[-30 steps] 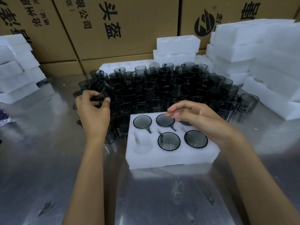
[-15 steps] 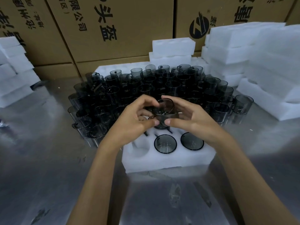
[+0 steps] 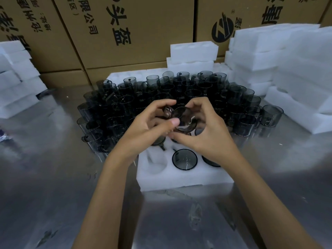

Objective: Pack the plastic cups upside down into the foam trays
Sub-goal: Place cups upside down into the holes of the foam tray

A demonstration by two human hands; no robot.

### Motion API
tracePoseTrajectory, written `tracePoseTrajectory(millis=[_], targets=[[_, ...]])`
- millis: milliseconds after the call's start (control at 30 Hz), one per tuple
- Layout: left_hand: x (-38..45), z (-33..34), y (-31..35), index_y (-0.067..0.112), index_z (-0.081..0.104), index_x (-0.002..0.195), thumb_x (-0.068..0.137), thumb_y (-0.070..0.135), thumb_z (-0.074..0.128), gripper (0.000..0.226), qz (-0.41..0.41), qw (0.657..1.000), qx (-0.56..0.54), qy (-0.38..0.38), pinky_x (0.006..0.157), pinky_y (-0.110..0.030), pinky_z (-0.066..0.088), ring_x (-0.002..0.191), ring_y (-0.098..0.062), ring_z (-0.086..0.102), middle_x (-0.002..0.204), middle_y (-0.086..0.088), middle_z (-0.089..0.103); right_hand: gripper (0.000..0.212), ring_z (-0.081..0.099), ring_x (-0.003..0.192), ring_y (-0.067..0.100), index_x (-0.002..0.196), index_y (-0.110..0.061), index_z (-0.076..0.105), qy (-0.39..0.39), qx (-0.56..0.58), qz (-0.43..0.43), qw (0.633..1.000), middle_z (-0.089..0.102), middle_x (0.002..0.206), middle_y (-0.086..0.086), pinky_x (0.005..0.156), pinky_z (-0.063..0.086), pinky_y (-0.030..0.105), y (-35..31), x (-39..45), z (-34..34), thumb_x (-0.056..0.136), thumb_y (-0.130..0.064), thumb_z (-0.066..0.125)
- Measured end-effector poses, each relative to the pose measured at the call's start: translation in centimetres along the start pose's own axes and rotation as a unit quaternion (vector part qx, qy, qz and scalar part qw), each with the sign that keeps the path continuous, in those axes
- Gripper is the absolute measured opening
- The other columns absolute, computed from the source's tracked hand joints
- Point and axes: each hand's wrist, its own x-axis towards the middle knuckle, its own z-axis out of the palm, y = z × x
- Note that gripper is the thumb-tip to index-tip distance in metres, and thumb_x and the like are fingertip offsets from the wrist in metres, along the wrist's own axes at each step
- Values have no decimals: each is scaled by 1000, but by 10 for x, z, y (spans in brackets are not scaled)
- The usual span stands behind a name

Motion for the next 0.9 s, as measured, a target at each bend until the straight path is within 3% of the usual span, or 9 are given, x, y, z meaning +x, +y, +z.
tracePoseTrajectory(millis=[67, 167, 300, 400, 567, 733, 900], targets=[[-3, -12, 1, 36, 68, 116, 82, 50, 69, 36, -29, 999, 38, 5, 77, -21, 54, 86, -5, 68, 95, 3, 70, 58, 67, 88, 9, 103, -36, 46, -22, -5, 13, 1000, 63, 93, -14, 73, 56, 28, -5, -3, 5, 64, -59, 83], [-8, -34, -1, 33, 71, 112, 78, 53, 72, 39, -89, 993, 58, -48, 72, -22, 55, 78, -6, 67, 95, -6, 73, 64, 59, 72, 11, 99, -34, 43, -67, -71, 17, 995, 58, 83, -8, 63, 52, 39, -10, -9, 15, 61, -69, 80], [-14, -51, -6, 26, 72, 109, 74, 46, 84, 42, -153, 982, 46, -99, 73, -28, 56, 79, -15, 70, 96, -9, 75, 70, 59, 77, 7, 104, -40, 40, -131, -106, 19, 986, 59, 82, -15, 64, 53, 37, -14, -13, 26, 57, -80, 73], [-18, -58, -8, 25, 76, 104, 67, 44, 81, 43, -174, 979, 18, -109, 71, -29, 57, 82, -23, 72, 102, -17, 74, 64, 61, 82, 8, 108, -45, 45, -157, -103, 9, 982, 63, 87, -14, 69, 54, 38, -13, -14, 28, 61, -80, 71], [-20, -64, -12, 21, 76, 105, 65, 39, 84, 45, -181, 976, -11, -121, 71, -26, 57, 87, -26, 71, 106, -20, 73, 50, 62, 87, 10, 105, -47, 50, -173, -78, 7, 982, 65, 92, -10, 71, 54, 36, -11, -14, 27, 67, -69, 76], [-20, -68, -18, 21, 77, 96, 60, 36, 86, 40, -155, 985, -13, -80, 76, -27, 59, 93, -18, 71, 105, -7, 74, 55, 59, 88, 6, 102, -48, 49, -186, -87, 13, 979, 62, 93, -15, 67, 46, 21, -11, -14, 29, 62, -77, 74], [-16, -67, -23, 23, 76, 96, 59, 36, 88, 41, -149, 986, -9, -78, 82, -26, 59, 95, -18, 70, 101, -8, 74, 64, 55, 93, 3, 98, -44, 44, -191, -129, 6, 973, 58, 89, -19, 69, 47, 18, -10, -17, 31, 57, -84, 72]])
